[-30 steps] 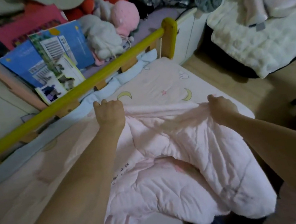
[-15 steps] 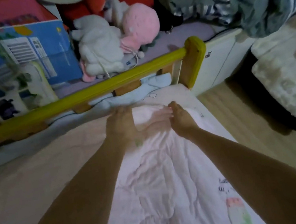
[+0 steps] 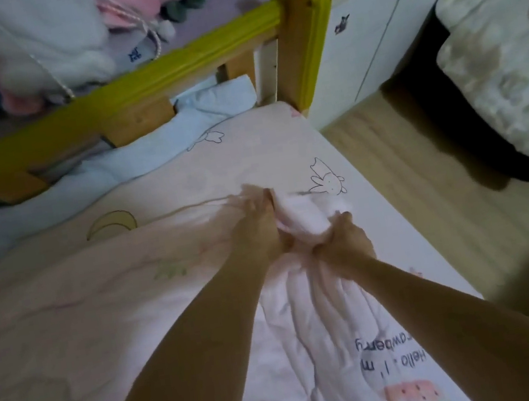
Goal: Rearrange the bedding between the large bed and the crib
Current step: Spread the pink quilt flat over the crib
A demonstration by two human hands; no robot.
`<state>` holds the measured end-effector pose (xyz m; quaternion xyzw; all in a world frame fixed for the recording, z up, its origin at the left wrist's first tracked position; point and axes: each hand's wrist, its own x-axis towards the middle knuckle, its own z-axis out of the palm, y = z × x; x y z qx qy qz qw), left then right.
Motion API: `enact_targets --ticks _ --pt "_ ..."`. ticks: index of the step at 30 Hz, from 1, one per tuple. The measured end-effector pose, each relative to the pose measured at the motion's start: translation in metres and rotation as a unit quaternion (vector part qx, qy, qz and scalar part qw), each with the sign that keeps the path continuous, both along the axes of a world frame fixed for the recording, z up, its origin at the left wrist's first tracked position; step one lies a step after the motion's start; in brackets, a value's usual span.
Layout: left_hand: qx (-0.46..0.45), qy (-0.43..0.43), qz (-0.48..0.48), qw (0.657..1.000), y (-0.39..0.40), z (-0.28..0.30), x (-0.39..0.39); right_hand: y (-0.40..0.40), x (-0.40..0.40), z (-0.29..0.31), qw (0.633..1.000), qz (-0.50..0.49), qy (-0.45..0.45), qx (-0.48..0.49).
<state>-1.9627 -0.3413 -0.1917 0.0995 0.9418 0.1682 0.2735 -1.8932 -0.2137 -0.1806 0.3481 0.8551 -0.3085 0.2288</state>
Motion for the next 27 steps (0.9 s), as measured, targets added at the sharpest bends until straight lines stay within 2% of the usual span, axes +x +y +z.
enact_targets --ticks 2,5,8,10,13,15,17,18,19,21,22,23,25,26,27 --pt "-0.003 0.030 -0.010 0.999 0.002 -0.012 -0.004 -0.003 -0.009 -0.001 0.994 0.018 0.099 0.047" --pt "0.015 0.105 0.071 0.992 0.010 0.000 -0.032 -0.001 -0.052 -0.001 0.963 0.084 0.218 0.136" --pt "0.060 0.160 0.190 0.967 0.014 0.026 -0.081 0.001 -0.108 0.010 0.930 0.128 0.292 0.183" --pt "0.046 0.202 0.208 0.956 0.011 0.035 -0.111 -0.001 -0.144 0.012 0.914 0.134 0.323 0.205" --pt "0.107 0.182 0.172 0.962 0.012 0.027 -0.130 -0.002 -0.186 -0.005 0.908 0.120 0.333 0.226" --pt "0.071 0.149 0.137 0.977 0.011 0.005 -0.127 0.004 -0.200 -0.023 0.928 0.117 0.273 0.227" --pt "-0.033 0.130 0.086 0.987 0.004 -0.026 -0.111 0.015 -0.195 -0.042 0.961 0.114 0.204 0.151" --pt "-0.059 0.131 0.065 0.988 0.002 -0.040 -0.105 0.022 -0.192 -0.055 0.970 0.111 0.198 0.090" --pt "-0.066 0.139 0.053 0.987 0.000 -0.049 -0.102 0.030 -0.188 -0.062 0.972 0.097 0.211 0.020" --pt "-0.071 0.169 0.054 0.982 -0.002 -0.057 -0.104 0.042 -0.190 -0.072 0.948 0.019 0.298 -0.108" --pt "-0.077 0.191 0.053 0.977 -0.002 -0.056 -0.107 0.046 -0.194 -0.075 0.937 -0.017 0.326 -0.126" --pt "-0.074 0.218 0.055 0.972 0.001 -0.057 -0.110 0.049 -0.195 -0.075 0.940 -0.028 0.320 -0.110" --pt "-0.075 0.261 0.052 0.961 0.003 -0.052 -0.115 0.052 -0.197 -0.074 0.956 0.017 0.292 -0.001" --pt "-0.083 0.267 0.049 0.959 0.003 -0.050 -0.119 0.053 -0.198 -0.072 0.952 0.067 0.295 0.037" --pt "-0.099 0.282 0.036 0.954 0.000 -0.049 -0.123 0.053 -0.198 -0.070 0.946 0.090 0.311 0.033"
